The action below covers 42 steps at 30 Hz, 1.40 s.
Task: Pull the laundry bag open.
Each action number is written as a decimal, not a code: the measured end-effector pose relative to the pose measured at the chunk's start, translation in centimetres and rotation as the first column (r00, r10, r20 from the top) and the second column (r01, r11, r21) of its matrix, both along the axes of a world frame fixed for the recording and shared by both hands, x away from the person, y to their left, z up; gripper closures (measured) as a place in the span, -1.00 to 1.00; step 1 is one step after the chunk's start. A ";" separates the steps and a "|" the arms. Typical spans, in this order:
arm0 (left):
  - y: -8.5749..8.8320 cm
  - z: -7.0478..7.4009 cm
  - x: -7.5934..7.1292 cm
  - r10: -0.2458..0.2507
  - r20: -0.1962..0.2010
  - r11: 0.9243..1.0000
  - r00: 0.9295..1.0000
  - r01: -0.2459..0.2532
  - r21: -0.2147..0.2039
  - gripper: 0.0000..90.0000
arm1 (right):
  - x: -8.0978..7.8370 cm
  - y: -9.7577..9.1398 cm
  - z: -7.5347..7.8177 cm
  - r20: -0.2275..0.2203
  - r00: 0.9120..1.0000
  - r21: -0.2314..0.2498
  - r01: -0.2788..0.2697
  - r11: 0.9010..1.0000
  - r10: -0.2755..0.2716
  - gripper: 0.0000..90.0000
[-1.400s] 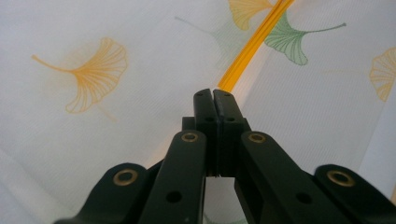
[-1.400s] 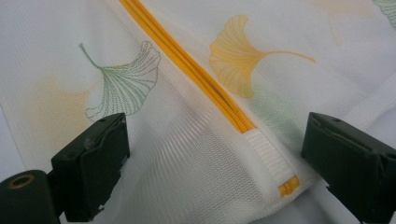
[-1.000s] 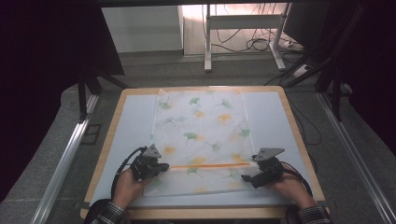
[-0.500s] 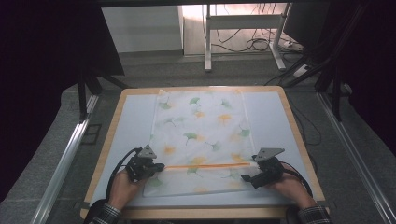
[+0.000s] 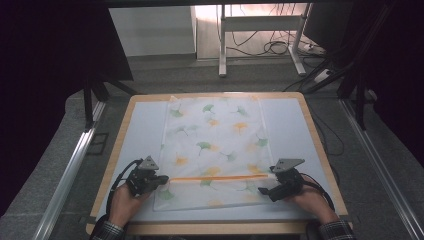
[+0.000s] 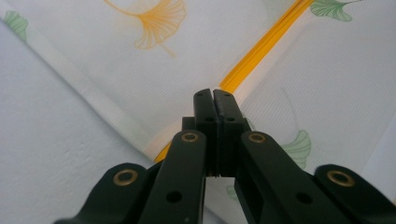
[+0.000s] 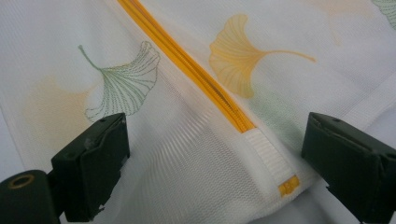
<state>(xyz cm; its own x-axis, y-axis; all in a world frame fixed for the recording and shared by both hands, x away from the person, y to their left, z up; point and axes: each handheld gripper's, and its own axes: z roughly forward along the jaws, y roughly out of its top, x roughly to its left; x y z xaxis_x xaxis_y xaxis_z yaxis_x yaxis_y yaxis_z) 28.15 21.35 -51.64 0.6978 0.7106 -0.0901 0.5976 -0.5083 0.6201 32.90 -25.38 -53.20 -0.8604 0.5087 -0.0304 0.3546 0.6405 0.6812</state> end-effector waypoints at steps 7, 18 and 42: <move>0.9 0.0 -0.4 0.023 0.002 1.000 1.000 -0.023 -0.002 1.00 | 0.0 0.0 0.0 0.000 1.000 0.000 0.000 1.000 0.000 -0.83; 2.2 -0.1 -0.9 0.062 0.009 0.998 0.998 -0.062 0.017 1.00 | 0.0 0.0 0.0 0.000 1.000 -0.001 0.001 1.000 -0.001 -0.83; 2.0 0.1 -0.9 0.040 0.052 0.999 0.998 -0.039 -0.030 0.28 | -0.1 0.6 0.8 0.001 0.999 -0.028 0.044 0.999 -0.044 -0.96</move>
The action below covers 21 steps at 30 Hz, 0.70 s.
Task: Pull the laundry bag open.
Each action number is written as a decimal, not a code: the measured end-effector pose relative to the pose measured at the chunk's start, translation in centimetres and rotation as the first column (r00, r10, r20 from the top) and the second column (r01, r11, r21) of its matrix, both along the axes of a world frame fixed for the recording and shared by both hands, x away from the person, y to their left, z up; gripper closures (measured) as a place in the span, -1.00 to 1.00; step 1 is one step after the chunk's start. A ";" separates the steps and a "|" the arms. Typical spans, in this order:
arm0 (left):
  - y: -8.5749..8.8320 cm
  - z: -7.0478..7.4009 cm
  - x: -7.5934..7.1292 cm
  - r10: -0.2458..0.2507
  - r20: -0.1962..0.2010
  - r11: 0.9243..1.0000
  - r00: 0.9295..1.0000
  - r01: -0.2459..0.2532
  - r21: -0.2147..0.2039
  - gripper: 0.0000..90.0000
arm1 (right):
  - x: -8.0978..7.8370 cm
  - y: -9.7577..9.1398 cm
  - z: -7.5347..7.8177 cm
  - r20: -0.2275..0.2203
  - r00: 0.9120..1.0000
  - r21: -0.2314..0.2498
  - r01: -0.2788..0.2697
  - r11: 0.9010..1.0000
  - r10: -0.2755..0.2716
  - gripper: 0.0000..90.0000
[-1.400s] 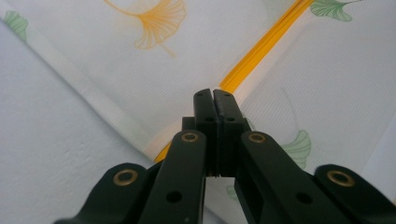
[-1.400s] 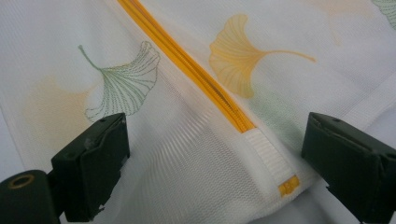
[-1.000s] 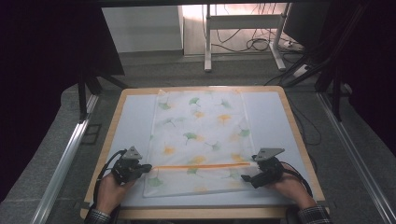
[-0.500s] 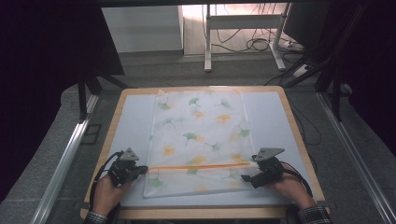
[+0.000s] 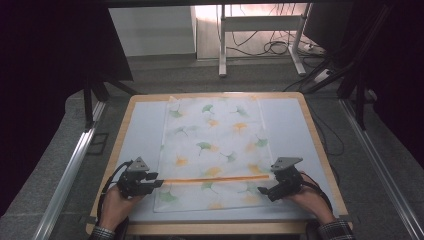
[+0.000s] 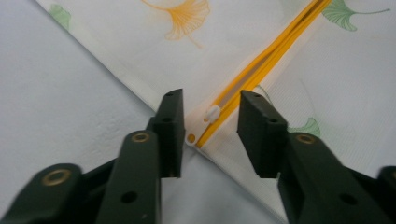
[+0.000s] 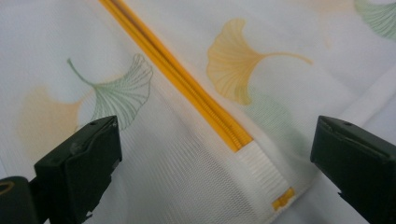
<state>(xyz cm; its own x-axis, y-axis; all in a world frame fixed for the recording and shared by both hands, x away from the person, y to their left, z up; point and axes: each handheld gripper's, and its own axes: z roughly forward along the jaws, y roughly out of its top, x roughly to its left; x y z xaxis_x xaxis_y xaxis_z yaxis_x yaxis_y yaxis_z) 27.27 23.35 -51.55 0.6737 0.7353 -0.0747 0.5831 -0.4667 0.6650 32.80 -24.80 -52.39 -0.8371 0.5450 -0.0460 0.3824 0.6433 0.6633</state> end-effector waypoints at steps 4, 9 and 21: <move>-0.1 0.1 -0.1 -0.004 0.027 1.000 1.000 0.003 0.014 0.02 | -0.1 -0.2 0.6 -0.012 1.000 0.030 0.023 0.999 -0.023 -0.97; -0.2 0.4 -0.4 0.000 0.058 1.000 0.998 -0.002 0.027 -0.30 | -0.8 -0.4 1.4 -0.015 0.999 0.046 0.048 0.998 -0.047 -0.98; 1.6 0.0 -1.8 0.046 0.047 0.994 0.998 -0.042 -0.098 -0.84 | -3.8 -1.0 3.3 0.046 0.997 0.083 0.057 0.995 -0.061 -1.00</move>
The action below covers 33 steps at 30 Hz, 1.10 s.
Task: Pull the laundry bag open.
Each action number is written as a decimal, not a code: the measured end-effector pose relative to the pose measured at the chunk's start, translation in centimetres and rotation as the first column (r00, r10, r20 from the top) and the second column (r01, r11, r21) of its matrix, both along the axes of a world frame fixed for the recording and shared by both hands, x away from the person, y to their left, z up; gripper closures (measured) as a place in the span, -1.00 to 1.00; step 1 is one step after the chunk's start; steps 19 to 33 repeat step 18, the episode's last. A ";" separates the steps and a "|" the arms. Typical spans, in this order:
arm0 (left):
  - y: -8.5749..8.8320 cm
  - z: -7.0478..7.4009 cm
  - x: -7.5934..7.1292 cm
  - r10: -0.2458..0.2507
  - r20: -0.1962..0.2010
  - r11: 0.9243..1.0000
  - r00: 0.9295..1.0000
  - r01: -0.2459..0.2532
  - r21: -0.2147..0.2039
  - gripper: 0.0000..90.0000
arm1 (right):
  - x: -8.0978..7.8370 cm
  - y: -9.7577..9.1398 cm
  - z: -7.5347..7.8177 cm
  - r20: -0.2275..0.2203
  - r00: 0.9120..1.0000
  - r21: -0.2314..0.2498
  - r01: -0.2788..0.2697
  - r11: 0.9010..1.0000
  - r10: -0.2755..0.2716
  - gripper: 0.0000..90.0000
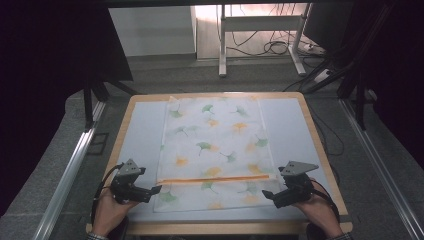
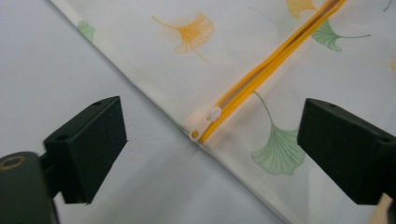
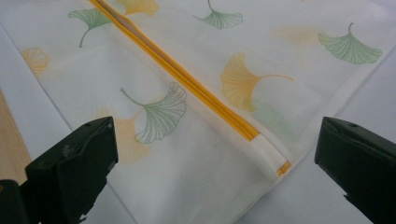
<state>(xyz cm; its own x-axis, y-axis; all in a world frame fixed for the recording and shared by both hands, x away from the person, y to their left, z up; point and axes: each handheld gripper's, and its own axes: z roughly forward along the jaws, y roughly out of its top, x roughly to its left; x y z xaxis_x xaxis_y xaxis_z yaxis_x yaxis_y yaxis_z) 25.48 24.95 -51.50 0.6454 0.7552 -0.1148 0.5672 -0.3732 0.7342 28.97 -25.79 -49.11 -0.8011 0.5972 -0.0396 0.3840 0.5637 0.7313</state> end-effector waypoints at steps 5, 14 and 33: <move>0.8 -0.6 -1.0 -0.011 0.009 1.000 1.000 0.011 0.001 -0.93 | -1.4 -0.5 -0.4 -0.009 1.000 0.003 0.001 1.000 -0.001 -1.00; 1.7 -0.7 -1.3 0.001 0.014 0.999 1.000 0.000 -0.041 -0.99 | -2.6 -2.0 -0.4 -0.012 1.000 0.037 0.024 0.999 -0.023 -1.00; 1.3 -0.7 -1.3 0.005 0.019 1.000 1.000 -0.005 -0.003 -1.00 | -2.4 -2.1 -0.5 -0.018 1.000 0.037 0.025 0.999 -0.024 -1.00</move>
